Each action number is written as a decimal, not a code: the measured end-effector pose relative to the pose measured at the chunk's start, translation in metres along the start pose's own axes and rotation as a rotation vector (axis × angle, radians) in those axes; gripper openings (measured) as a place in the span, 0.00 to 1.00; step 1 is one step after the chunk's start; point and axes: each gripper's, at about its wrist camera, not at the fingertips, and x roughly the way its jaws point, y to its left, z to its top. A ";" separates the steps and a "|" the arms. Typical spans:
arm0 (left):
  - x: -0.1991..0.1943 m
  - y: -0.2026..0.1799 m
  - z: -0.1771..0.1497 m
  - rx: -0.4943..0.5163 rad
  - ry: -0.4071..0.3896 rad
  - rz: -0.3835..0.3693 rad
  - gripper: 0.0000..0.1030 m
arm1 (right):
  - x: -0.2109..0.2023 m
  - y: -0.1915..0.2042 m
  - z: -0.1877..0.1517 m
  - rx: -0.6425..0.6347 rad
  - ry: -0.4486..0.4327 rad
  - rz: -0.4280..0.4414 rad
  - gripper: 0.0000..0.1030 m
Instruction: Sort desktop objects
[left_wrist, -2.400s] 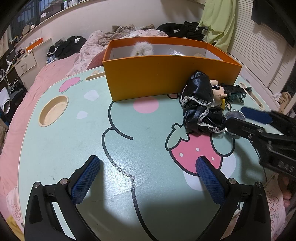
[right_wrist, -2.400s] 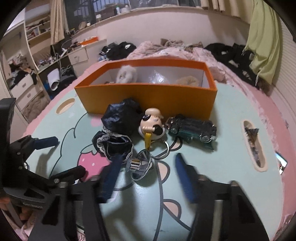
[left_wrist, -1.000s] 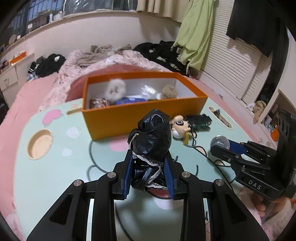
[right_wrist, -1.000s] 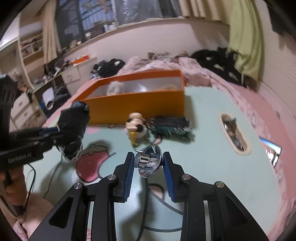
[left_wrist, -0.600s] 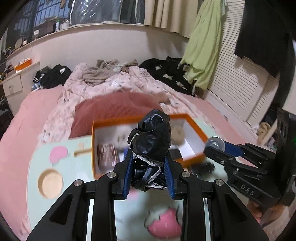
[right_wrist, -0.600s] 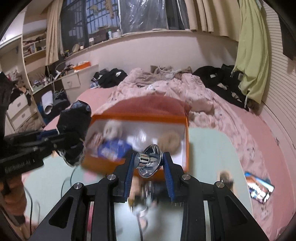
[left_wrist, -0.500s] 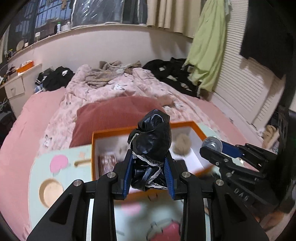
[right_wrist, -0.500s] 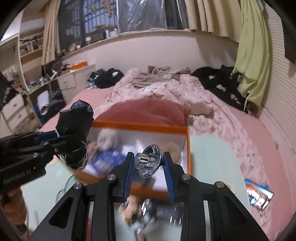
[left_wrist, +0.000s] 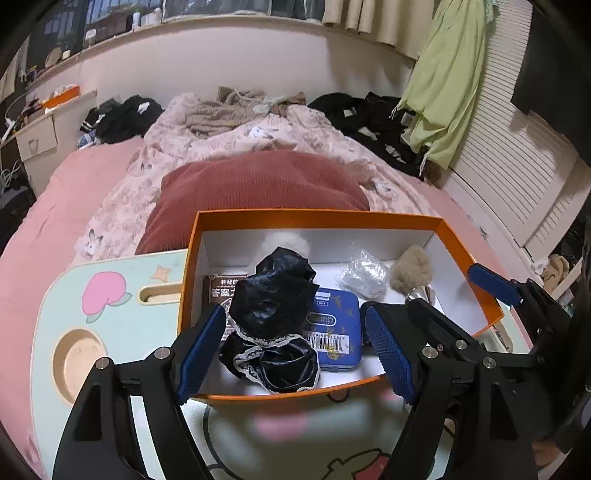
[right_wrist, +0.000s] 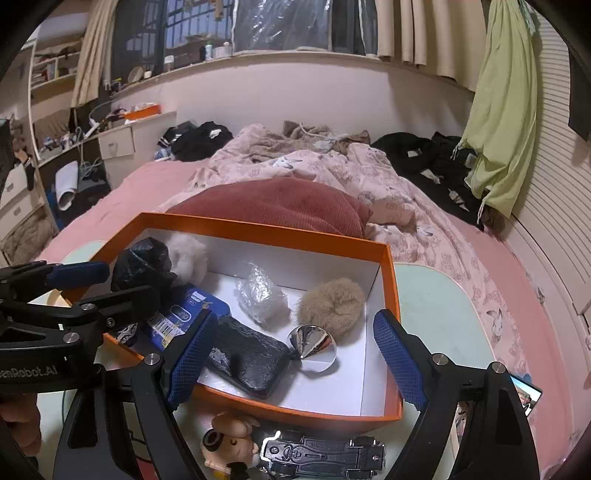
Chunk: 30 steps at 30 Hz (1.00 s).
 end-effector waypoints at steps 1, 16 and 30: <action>-0.005 -0.001 -0.001 0.003 -0.021 -0.005 0.76 | -0.001 0.000 0.000 0.004 -0.001 -0.001 0.84; -0.061 -0.013 -0.061 0.047 0.038 0.019 0.78 | -0.078 0.000 -0.060 -0.004 0.035 0.047 0.84; -0.024 -0.020 -0.111 0.087 0.175 0.108 1.00 | -0.061 -0.003 -0.113 0.032 0.194 0.017 1.00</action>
